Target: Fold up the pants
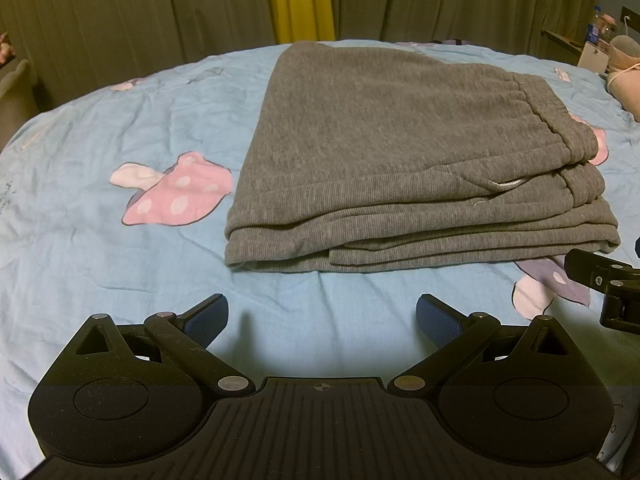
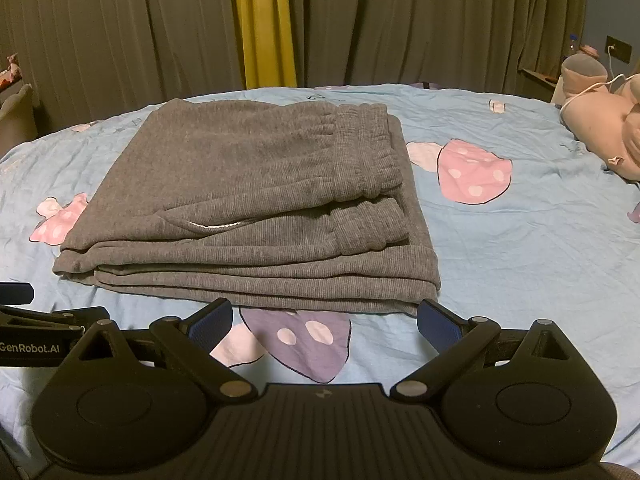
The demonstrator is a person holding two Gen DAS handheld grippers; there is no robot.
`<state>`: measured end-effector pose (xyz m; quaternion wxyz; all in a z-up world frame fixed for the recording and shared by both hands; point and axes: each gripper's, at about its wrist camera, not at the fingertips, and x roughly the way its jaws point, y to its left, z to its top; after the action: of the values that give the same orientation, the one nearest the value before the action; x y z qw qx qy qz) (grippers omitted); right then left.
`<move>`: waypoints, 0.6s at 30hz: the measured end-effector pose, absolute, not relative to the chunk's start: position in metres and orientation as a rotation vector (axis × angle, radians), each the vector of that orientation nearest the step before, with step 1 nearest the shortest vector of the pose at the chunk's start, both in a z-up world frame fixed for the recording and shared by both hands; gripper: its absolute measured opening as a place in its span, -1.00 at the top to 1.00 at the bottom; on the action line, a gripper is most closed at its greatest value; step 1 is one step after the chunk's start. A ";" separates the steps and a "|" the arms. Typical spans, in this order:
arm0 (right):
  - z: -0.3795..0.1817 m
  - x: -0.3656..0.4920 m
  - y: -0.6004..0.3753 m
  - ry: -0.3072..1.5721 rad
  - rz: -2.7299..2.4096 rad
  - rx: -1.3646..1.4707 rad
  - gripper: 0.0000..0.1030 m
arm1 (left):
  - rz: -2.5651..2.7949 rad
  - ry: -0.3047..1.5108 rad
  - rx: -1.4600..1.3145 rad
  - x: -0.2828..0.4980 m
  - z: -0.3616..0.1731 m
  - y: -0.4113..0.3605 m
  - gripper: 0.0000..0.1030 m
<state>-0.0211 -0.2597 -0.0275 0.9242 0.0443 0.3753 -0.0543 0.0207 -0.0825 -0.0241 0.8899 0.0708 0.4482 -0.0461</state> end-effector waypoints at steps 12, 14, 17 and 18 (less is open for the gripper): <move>-0.028 -0.021 -0.260 0.772 -0.111 0.085 -0.92 | -0.094 0.930 0.150 0.020 -0.024 -0.082 -0.99; -0.028 -0.020 -0.260 0.774 -0.112 0.084 -0.92 | -0.095 0.931 0.151 0.020 -0.024 -0.082 -0.99; -0.028 -0.020 -0.260 0.774 -0.112 0.083 -0.92 | -0.093 0.931 0.151 0.020 -0.024 -0.083 -0.99; -0.028 -0.020 -0.260 0.774 -0.112 0.083 -0.92 | -0.093 0.930 0.150 0.020 -0.023 -0.083 -0.99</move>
<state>-0.0204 -0.2595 -0.0282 0.9237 0.0404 0.3770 -0.0546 0.0202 -0.0830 -0.0234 0.8900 0.0723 0.4479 -0.0446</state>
